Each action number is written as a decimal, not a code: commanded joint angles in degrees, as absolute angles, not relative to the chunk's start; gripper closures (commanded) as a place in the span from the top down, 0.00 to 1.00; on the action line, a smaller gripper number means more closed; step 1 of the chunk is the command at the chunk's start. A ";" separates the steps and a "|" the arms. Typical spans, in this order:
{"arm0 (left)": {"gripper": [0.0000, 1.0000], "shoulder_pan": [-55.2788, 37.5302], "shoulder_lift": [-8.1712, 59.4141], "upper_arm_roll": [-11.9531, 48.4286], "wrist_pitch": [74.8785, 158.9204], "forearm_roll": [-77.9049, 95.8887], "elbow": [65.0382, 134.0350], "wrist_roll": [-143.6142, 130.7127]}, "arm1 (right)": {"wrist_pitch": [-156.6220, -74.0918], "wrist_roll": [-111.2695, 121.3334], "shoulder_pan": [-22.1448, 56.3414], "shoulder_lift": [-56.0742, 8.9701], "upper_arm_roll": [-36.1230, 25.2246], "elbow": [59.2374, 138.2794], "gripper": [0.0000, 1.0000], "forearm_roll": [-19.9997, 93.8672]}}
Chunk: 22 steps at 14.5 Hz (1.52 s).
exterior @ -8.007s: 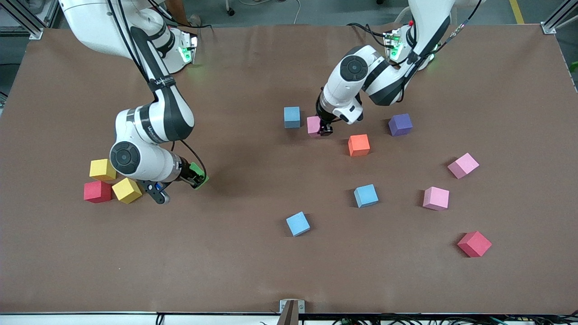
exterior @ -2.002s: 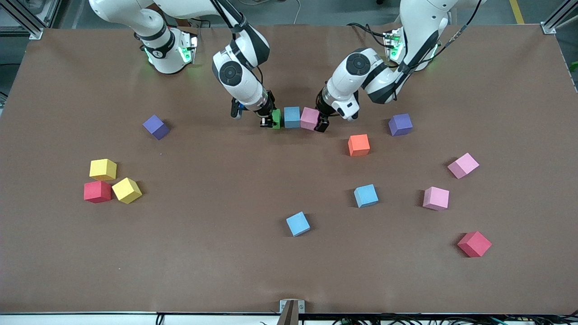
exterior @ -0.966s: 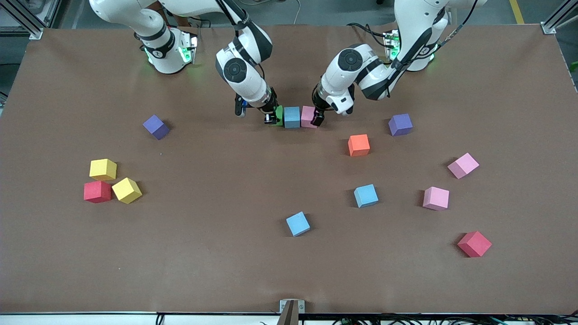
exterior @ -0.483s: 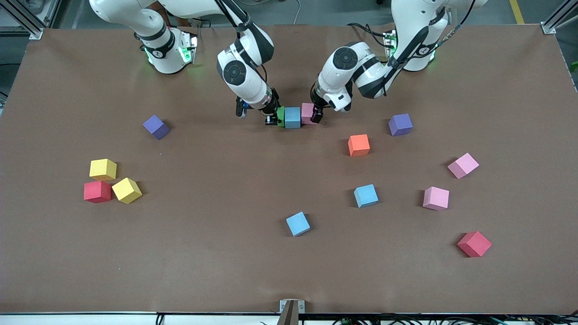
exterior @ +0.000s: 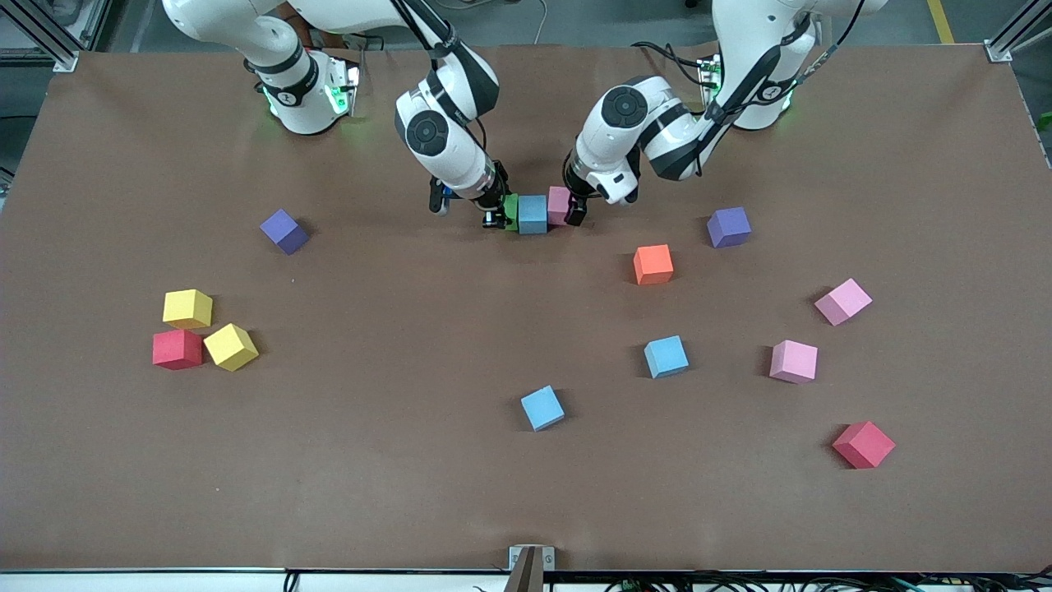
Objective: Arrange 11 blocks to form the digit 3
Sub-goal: 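Open both grippers and lift away from the block row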
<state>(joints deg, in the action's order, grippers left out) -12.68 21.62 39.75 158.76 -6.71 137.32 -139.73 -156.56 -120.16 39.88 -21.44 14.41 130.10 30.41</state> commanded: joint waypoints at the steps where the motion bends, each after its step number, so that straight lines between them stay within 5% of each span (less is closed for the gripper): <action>1: 1.00 -12.48 19.95 39.64 155.31 -7.38 135.97 -140.63 | -156.45 -119.44 39.55 -22.41 14.33 129.37 1.00 31.90; 7: 1.00 -10.81 17.76 39.55 148.02 -7.47 132.19 -138.53 | -152.33 -119.44 38.15 -19.52 14.24 129.37 1.00 31.82; 13: 1.00 -1.60 17.22 39.46 136.87 -7.47 121.14 -125.10 | -138.36 -119.36 32.97 -10.91 14.06 128.85 1.00 29.72; 18: 1.00 7.55 17.40 39.55 128.94 -14.39 113.92 -107.61 | -120.96 -108.16 22.71 -10.02 14.06 119.81 1.00 12.95; 22: 1.00 13.88 17.49 39.46 127.97 -18.36 110.84 -95.13 | -121.11 -83.73 12.86 -10.37 13.36 118.83 1.00 10.37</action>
<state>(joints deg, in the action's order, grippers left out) 11.72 17.15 38.85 129.68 -16.34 113.05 -99.84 -121.34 -93.66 17.39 -10.01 12.88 119.10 11.92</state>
